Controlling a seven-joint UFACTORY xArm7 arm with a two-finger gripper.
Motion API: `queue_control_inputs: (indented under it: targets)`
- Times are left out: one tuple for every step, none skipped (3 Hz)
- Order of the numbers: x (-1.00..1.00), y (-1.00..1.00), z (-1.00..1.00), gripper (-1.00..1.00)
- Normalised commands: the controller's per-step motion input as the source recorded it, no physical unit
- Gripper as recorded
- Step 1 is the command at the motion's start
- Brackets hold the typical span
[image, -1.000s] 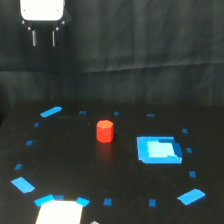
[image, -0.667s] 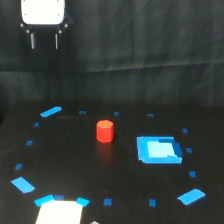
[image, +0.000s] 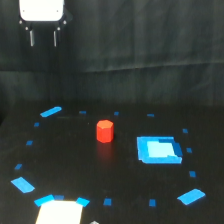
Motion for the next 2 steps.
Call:
queue_control_inputs:
  targets:
    - [-0.37, 0.81, 0.93, 1.00]
    - [-0.50, 1.00, 0.80, 0.60]
